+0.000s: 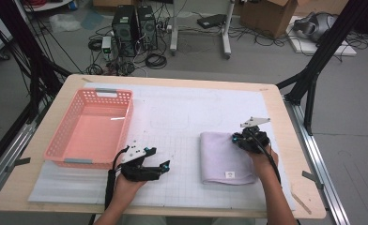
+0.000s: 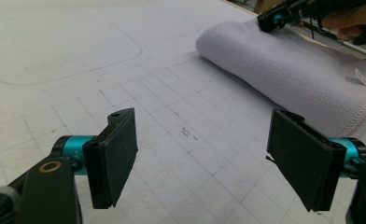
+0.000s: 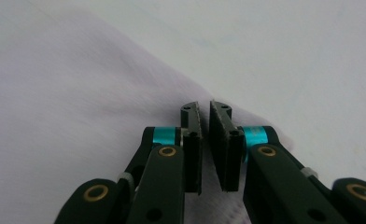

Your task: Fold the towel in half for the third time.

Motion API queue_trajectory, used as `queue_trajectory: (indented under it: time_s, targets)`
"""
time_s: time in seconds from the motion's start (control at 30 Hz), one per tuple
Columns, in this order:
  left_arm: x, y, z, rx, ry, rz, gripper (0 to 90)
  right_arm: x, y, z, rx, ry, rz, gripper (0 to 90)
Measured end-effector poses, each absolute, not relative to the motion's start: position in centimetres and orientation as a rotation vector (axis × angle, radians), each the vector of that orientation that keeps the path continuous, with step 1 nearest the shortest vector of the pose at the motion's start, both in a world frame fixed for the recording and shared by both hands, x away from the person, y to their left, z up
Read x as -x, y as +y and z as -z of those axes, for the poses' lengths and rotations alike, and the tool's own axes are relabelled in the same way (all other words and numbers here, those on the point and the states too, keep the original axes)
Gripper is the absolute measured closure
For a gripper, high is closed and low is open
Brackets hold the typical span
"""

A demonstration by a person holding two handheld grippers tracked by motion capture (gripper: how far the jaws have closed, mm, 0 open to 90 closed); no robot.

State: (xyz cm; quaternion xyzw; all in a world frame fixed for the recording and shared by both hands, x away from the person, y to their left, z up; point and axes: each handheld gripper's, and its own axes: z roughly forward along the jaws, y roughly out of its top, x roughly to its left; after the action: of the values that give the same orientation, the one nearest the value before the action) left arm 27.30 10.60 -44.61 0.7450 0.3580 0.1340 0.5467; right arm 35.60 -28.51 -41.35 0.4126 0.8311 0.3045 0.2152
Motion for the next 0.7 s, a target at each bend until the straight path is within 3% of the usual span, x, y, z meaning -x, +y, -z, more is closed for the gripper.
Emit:
queue_trajectory:
  time_s: [0.27,0.43,0.7]
  targets:
    - [-27.2,10.7,44.6,-1.766,0.845,-0.318,24.8,-35.6,-30.2,42.4,-1.24,2.121,-0.687,82.8]
    - [-27.2,10.8,44.5,-1.762,0.841,-0.321,24.8,-34.4,-31.6,41.3,-1.274,2.063,-0.855,72.2]
    - [-27.2,10.7,44.5,-1.76,0.836,-0.318,24.5,-30.1,-32.4,41.3,-1.194,2.158,-1.074,69.4]
